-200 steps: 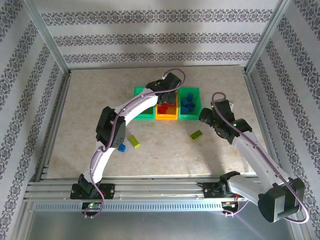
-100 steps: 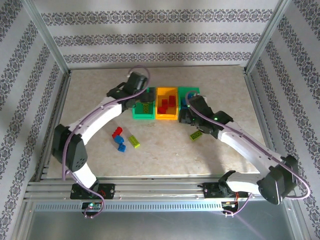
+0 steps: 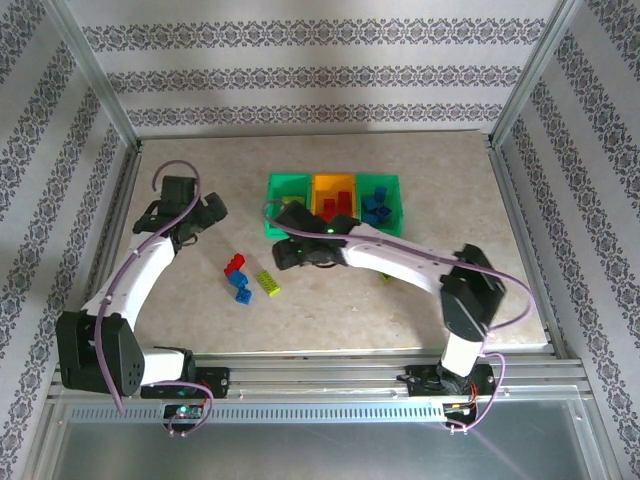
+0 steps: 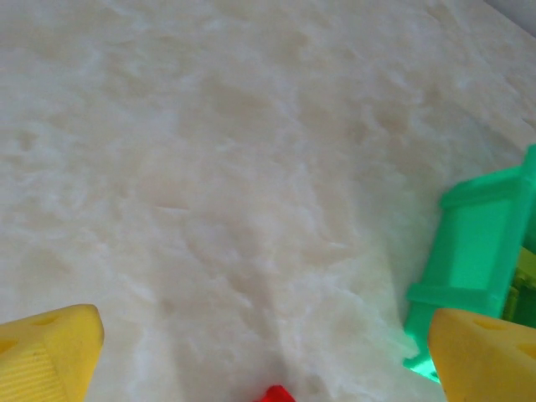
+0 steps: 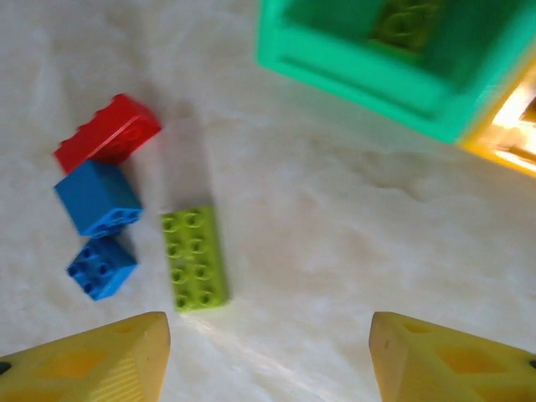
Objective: Sort the legos into containers by color
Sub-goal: Pick up the lego from the bottom-center of the table.
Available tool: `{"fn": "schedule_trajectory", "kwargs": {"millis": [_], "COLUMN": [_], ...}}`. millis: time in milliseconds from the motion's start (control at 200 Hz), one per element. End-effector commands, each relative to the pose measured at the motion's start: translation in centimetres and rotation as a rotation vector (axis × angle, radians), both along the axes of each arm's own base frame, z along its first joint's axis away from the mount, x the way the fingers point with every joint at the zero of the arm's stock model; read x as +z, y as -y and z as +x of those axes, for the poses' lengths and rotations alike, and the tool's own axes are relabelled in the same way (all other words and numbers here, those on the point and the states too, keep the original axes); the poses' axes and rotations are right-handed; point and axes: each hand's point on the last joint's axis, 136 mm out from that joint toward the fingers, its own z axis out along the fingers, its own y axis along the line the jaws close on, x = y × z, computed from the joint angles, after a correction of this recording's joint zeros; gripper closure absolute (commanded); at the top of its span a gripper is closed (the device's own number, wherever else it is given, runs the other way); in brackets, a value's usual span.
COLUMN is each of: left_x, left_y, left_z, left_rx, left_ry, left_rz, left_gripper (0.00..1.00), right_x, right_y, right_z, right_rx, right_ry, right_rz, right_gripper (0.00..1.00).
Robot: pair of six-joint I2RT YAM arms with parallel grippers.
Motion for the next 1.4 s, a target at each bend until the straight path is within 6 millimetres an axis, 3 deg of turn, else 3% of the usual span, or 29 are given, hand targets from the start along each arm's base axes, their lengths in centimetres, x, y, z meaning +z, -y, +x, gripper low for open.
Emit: {"fn": "schedule_trajectory", "kwargs": {"millis": [0,175,365,805,1109,1274,1394], "left_x": [-0.4,-1.2,-1.6,-1.9,-2.1,-2.1,-2.2], "left_y": [-1.3,-3.3,-4.5,-5.2,-5.2,-5.1,-5.0], "left_z": [-0.8,-1.5,-2.0,-2.5,-2.5,-2.5,-2.5], "left_rx": [0.044,0.105,0.143,0.166,0.165,0.164,0.164], "left_ry": [-0.001,-0.005,0.006,0.009,0.008,0.009,0.009], "left_rz": [-0.035,-0.073,-0.123,-0.127,-0.135,-0.14,-0.144], "left_gripper": [0.0,0.0,0.0,0.0,0.0,0.0,0.0], "right_x": [-0.6,-2.5,-4.2,-8.9,-10.6,-11.2,-11.7], "right_y": [-3.9,-8.0,-10.3,-10.7,-11.3,-12.0,-12.0], "right_z": [-2.5,-4.7,-6.1,-5.6,-5.2,-5.6,-5.8], "right_rx": [0.164,0.318,0.434,0.492,0.511,0.536,0.54], "right_ry": [-0.064,-0.097,-0.075,-0.051,-0.043,-0.051,-0.061], "right_rz": [0.012,-0.026,-0.113,-0.31,-0.359,-0.355,-0.365], "right_gripper": [0.37,0.38,0.38,0.41,0.41,0.51,0.52]}}
